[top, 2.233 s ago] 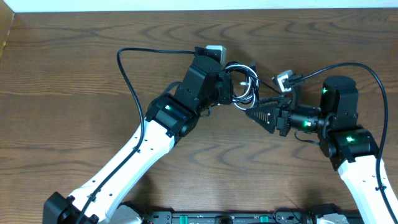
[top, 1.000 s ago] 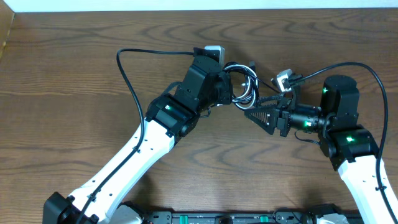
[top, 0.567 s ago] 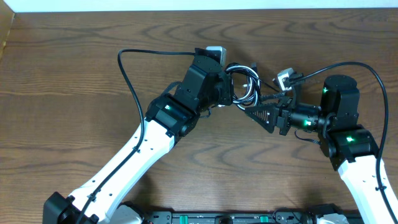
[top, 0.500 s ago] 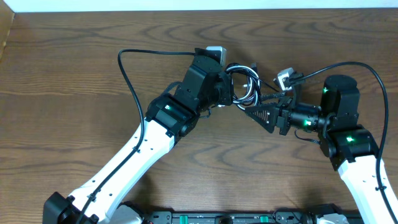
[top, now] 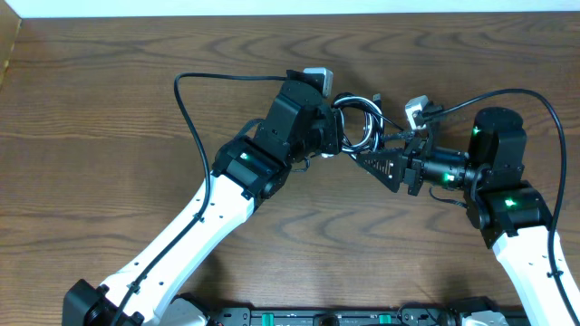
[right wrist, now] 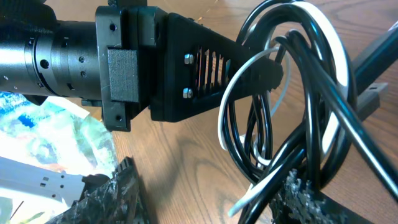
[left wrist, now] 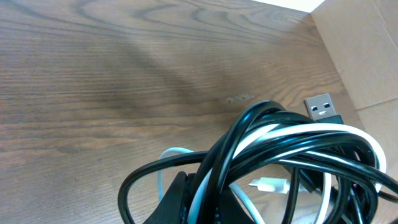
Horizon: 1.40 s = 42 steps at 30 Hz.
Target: Untangle cables
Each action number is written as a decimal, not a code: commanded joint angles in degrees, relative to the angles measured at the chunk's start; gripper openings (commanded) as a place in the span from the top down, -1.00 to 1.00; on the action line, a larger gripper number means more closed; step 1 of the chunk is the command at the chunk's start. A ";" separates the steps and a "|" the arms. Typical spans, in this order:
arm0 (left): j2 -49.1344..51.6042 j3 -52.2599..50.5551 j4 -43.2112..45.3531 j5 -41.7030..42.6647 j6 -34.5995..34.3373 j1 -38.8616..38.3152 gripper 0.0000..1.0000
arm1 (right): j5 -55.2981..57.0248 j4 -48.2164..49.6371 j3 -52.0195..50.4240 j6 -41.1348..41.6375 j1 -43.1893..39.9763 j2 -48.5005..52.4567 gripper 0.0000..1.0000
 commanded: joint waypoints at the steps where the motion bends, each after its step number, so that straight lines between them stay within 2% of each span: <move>1: -0.24 0.96 0.59 3.48 -0.15 -0.15 0.85 | 0.09 0.70 0.37 -0.37 -0.61 -0.20 -0.25; 8: -0.24 0.96 0.59 7.91 -0.15 -0.15 0.85 | 1.38 2.60 0.37 -0.37 -0.66 0.02 -0.25; 19: -0.24 0.96 0.59 11.43 -0.13 -0.15 0.85 | 6.19 2.60 0.37 -0.39 -0.66 0.09 -0.04; 21: -0.24 0.96 0.61 12.37 -0.15 -0.15 0.85 | 7.06 2.60 0.37 -0.44 -0.68 0.17 0.18; 24: -0.24 0.96 0.59 12.39 -0.13 -0.13 0.85 | 7.58 2.60 0.37 -0.92 -0.68 0.28 0.70; 26: -0.24 0.96 0.57 12.28 -0.11 -0.13 0.85 | 7.58 2.60 0.37 -1.27 -0.68 0.28 0.98; 34: -0.24 0.96 -0.28 10.78 -0.13 -0.09 0.85 | 7.43 2.80 0.37 -4.31 -0.79 0.26 0.98; 42: -0.24 0.96 -0.70 7.67 -0.20 -0.09 0.85 | -0.42 2.51 0.37 -21.70 -0.76 0.26 0.98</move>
